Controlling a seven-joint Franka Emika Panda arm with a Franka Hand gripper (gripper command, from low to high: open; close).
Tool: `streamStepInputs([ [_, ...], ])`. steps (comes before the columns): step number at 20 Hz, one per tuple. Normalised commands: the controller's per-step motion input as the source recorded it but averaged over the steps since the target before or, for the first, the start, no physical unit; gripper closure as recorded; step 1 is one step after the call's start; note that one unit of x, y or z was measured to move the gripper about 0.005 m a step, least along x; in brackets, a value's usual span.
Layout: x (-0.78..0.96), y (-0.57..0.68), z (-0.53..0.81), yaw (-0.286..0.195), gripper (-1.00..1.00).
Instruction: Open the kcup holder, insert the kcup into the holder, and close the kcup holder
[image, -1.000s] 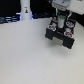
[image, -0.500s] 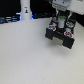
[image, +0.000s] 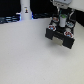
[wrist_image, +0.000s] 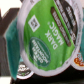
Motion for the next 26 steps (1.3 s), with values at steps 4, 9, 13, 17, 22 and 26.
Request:
streamStepInputs([
  [4,0.03,-0.07,-0.2,-0.003,1.0],
  [9,0.05,-0.04,-0.2,-0.016,1.0],
  [13,0.01,-0.01,-0.29,-0.002,1.0],
  [17,0.02,0.03,-0.21,0.017,1.0],
  [22,0.17,0.02,0.32,0.059,-1.0],
  [26,0.28,-0.11,0.54,0.061,-1.0],
])
